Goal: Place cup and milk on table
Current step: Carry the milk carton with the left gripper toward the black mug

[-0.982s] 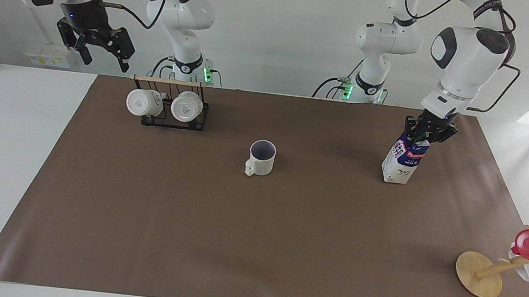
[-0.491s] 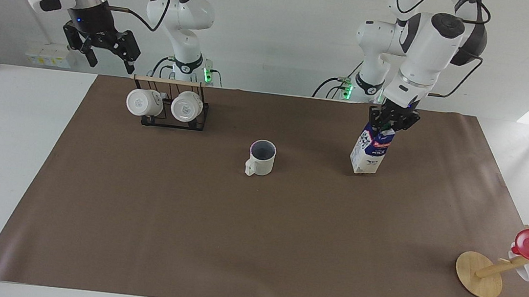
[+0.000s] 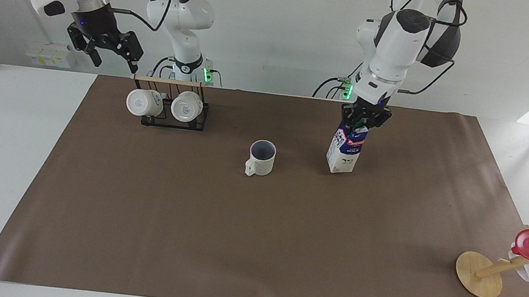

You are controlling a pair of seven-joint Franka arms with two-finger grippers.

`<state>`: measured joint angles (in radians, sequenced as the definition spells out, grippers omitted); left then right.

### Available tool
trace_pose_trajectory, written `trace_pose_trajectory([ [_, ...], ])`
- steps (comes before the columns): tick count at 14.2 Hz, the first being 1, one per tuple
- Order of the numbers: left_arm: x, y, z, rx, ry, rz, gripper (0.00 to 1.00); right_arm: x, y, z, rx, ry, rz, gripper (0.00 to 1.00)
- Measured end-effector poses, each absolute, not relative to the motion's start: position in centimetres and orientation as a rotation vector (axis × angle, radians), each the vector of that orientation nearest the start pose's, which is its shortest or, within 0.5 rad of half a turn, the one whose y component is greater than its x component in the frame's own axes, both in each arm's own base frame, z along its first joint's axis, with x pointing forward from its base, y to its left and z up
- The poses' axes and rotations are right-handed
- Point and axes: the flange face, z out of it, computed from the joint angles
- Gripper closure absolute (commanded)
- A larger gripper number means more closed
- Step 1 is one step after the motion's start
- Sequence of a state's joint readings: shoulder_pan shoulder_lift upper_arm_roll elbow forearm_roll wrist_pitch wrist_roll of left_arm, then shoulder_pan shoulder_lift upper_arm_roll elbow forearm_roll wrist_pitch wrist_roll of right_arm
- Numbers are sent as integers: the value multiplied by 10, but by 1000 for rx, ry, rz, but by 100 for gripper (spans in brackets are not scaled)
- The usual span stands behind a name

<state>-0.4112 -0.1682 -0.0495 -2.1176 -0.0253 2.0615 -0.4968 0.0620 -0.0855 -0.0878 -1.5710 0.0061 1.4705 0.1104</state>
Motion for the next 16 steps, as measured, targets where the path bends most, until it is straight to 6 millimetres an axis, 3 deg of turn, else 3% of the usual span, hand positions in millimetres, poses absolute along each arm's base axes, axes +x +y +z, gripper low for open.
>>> trace_pose_trajectory([
  [2,461,-258,482,-3211,-86,-153,55,517,-20,657,-3120,225,38,0],
  [6,466,-273,470,-3221,-111,-169,56,516,-39,650,-3114,282,60,0],
  [11,474,-281,482,-3235,-171,-201,57,518,-27,654,-3119,247,22,0],
  [16,466,-301,473,-3233,-172,-169,56,517,-16,656,-3122,221,16,0],
])
